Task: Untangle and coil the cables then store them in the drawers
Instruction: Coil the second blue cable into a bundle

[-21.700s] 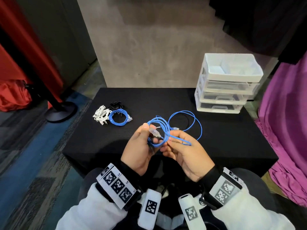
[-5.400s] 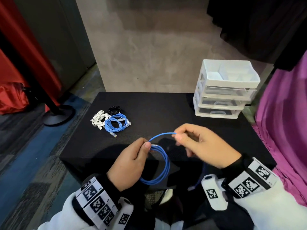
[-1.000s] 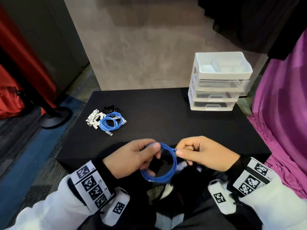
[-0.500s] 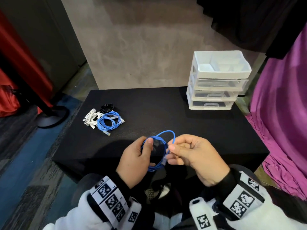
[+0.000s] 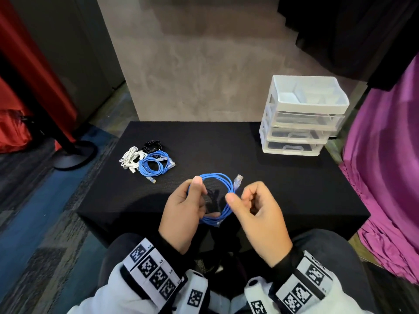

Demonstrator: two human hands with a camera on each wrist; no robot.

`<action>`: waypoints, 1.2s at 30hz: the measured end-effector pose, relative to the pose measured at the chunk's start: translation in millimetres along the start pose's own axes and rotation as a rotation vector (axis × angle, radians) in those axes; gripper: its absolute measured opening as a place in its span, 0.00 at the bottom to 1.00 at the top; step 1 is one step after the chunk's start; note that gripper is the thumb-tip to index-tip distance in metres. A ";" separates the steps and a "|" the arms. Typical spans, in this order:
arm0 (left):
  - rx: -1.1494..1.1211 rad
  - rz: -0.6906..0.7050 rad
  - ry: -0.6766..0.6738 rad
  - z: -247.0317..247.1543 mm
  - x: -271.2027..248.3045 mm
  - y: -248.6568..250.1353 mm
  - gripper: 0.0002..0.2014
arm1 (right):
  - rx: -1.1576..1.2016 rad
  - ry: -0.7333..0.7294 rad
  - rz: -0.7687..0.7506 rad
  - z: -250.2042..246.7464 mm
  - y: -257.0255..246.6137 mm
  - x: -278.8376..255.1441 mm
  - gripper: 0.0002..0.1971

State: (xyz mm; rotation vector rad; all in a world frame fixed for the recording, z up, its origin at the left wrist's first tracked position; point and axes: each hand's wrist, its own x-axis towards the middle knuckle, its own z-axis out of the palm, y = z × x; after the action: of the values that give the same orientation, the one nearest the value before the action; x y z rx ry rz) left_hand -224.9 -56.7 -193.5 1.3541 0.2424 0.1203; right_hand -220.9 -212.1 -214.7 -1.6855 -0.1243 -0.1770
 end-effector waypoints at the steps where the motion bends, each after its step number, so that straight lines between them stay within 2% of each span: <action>1: -0.046 -0.026 -0.008 -0.6 -0.3 0.8 0.18 | 0.044 0.014 0.020 -0.7 -0.9 0.8 0.13; 5: -0.129 -0.064 -0.058 -1.6 -2.3 0.7 0.18 | 0.276 -0.175 0.241 3.2 -8.4 4.6 0.09; 7: -0.122 -0.055 -0.061 -3.4 -0.6 -2.4 0.19 | 0.314 -0.224 0.301 4.6 -11.0 5.7 0.08; 10: -0.147 -0.056 -0.037 -7.5 2.9 -8.8 0.19 | 0.205 -0.267 0.283 5.9 -3.6 9.0 0.08; 13: -0.145 -0.132 -0.007 -15.5 10.0 -13.7 0.15 | 0.141 -0.296 0.280 7.8 4.7 16.0 0.06; 19: 0.186 -0.144 -0.048 -55.8 31.0 -23.1 0.08 | 0.081 -0.347 0.292 16.3 26.9 44.9 0.05; 23: 0.206 -0.101 0.094 -86.2 63.1 -26.1 0.06 | 0.171 -0.365 0.369 36.7 38.2 64.2 0.08; 28: 0.182 -0.047 0.372 -141.3 129.6 -15.3 0.08 | -0.104 -0.420 0.323 52.4 64.4 80.8 0.05; 32: 0.130 -0.134 0.507 -178.6 172.8 -10.9 0.09 | -0.291 -0.444 0.257 53.3 90.7 80.4 0.05; 36: 0.230 -0.253 0.545 -195.3 189.4 -21.7 0.08 | -0.284 -0.432 0.285 47.1 103.1 80.2 0.06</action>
State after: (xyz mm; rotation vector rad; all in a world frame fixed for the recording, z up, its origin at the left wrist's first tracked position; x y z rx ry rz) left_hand -89.8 167.0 -272.2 1.4859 0.9051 0.2543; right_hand -121.0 -179.7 -305.6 -1.9827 -0.1858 0.4034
